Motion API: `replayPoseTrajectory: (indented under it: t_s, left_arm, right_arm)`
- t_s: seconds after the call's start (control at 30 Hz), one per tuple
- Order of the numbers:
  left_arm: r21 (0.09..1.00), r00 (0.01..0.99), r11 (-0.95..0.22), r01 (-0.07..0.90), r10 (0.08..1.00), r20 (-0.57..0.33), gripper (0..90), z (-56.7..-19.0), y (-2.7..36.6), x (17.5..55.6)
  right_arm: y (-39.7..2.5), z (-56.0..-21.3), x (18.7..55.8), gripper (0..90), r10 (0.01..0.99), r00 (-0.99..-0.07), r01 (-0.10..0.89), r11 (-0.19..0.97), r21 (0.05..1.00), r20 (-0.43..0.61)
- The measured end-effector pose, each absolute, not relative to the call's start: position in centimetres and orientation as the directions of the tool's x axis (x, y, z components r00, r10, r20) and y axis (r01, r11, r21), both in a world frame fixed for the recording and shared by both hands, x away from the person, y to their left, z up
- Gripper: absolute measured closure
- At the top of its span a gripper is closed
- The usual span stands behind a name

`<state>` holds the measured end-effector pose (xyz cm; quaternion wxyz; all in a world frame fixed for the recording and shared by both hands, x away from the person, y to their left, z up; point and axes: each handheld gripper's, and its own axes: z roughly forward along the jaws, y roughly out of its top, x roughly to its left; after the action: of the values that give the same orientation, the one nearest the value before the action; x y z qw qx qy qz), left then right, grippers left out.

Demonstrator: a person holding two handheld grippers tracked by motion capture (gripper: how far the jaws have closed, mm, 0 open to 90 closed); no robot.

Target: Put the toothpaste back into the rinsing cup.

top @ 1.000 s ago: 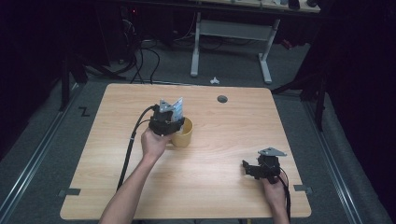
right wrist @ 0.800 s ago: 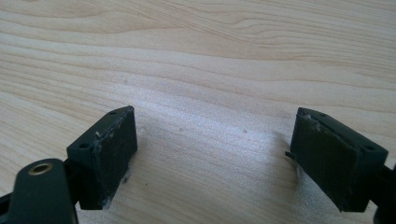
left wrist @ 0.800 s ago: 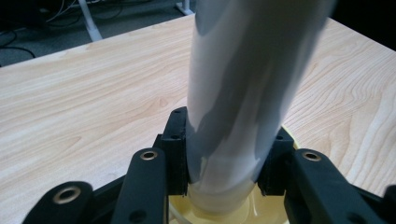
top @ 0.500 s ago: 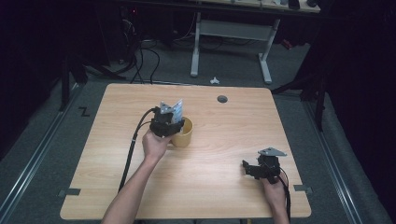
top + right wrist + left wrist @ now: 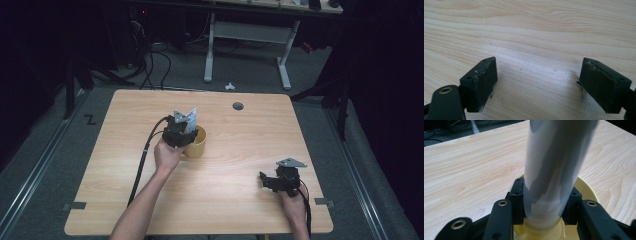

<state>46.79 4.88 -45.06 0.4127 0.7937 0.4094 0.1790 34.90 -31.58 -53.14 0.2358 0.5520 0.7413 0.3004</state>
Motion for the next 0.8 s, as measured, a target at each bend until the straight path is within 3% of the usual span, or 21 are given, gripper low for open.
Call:
replayPoseTrajectory:
  t_s: [0.8]
  left_arm:
    - [0.775,0.594,-0.351,0.525,0.804,-0.039,60.5,-45.88,4.42,47.18]
  right_arm:
    - [-31.58,-53.15,34.90,14.9,0.960,-0.280,0.677,0.210,0.706,-0.018]
